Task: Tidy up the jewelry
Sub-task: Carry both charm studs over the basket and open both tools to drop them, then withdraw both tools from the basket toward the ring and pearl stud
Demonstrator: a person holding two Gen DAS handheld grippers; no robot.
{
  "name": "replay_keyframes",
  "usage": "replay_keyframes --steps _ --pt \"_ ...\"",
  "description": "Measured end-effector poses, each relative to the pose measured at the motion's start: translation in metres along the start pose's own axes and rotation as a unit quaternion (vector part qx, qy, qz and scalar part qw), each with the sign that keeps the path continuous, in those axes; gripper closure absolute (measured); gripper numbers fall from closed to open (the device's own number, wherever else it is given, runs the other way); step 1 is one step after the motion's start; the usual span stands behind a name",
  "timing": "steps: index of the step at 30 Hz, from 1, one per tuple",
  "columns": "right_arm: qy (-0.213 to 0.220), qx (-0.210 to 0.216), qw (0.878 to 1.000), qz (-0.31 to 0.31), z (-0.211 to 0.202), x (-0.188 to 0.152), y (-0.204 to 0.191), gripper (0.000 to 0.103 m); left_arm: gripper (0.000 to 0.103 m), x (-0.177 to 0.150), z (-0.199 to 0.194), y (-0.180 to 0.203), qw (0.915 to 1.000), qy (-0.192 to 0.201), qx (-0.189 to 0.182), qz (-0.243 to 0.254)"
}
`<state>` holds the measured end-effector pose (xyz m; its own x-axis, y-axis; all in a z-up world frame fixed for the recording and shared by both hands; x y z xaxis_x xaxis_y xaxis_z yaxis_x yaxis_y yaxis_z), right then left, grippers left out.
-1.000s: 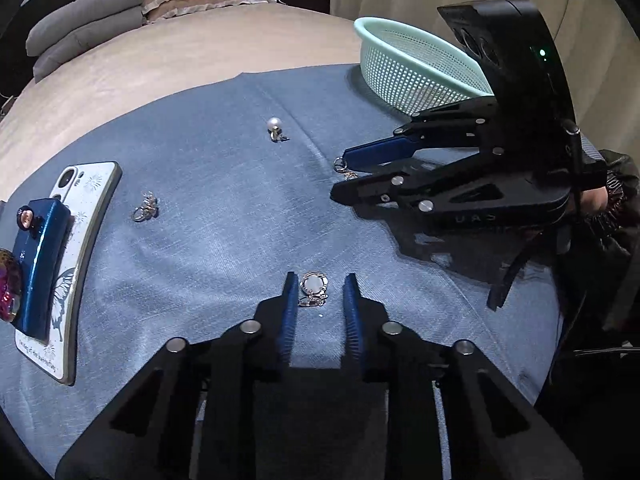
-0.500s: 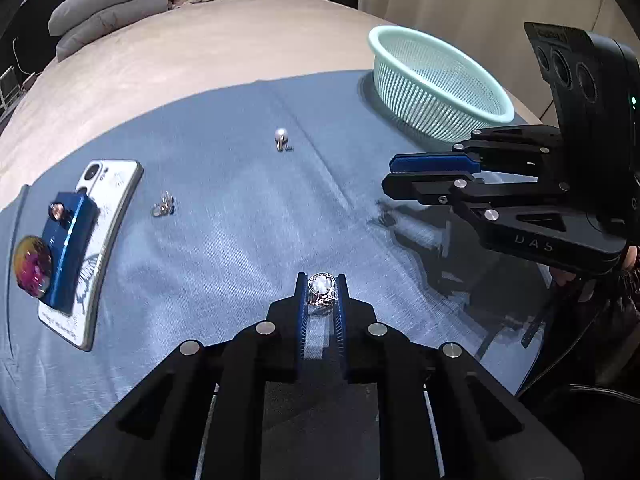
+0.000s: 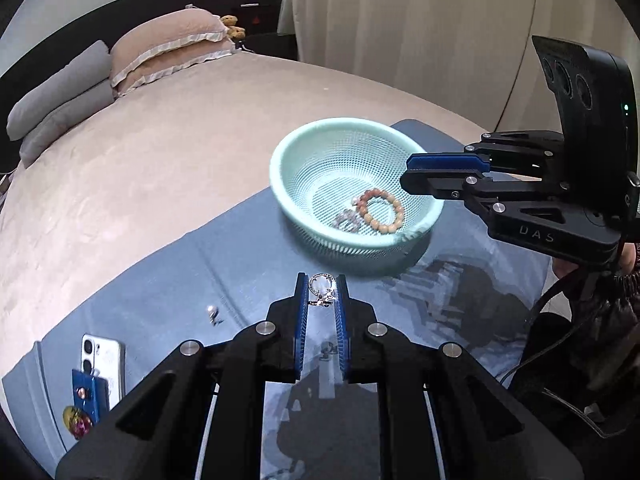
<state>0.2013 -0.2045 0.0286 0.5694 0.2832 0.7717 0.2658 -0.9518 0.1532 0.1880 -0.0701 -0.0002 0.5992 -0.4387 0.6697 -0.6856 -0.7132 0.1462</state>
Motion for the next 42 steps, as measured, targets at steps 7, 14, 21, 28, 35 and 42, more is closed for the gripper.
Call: replay_keyframes --steps 7,14,21,28,35,42 --pt "-0.031 -0.027 0.999 0.025 0.023 -0.019 0.049 0.088 0.09 0.046 0.053 0.026 0.9986 -0.02 -0.034 0.035" --pt "-0.052 -0.016 0.997 0.047 0.053 -0.04 0.065 0.088 0.09 0.06 0.107 0.027 0.9966 -0.059 -0.043 0.039" --pt "-0.061 -0.009 0.997 0.053 0.066 -0.047 0.069 0.088 0.09 0.053 0.131 0.024 0.9943 -0.085 -0.047 0.045" --pt "-0.051 -0.007 0.997 0.051 0.061 -0.047 0.069 0.087 0.089 0.049 0.131 0.025 0.9932 -0.094 -0.055 0.041" --pt "-0.033 -0.029 0.998 0.052 0.043 -0.047 0.081 0.071 0.039 0.048 0.119 0.022 0.9954 -0.076 -0.033 0.048" --pt "0.009 -0.065 0.996 0.056 0.016 -0.042 0.09 0.023 0.024 0.039 0.094 0.012 0.9973 -0.059 -0.02 0.039"
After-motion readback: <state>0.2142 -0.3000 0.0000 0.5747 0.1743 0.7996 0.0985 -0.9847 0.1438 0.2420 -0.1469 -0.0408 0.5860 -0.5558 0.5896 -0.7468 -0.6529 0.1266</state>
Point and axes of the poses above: each gripper's, at about its wrist camera, not at the fingertips, and z roughly the way its jaws point, y to its right, x to its top, the point moved 4 cm from there along z, roughly the way its jaws point, and after that the axes turned 10 degrees about -x, right-handed, at the moved point
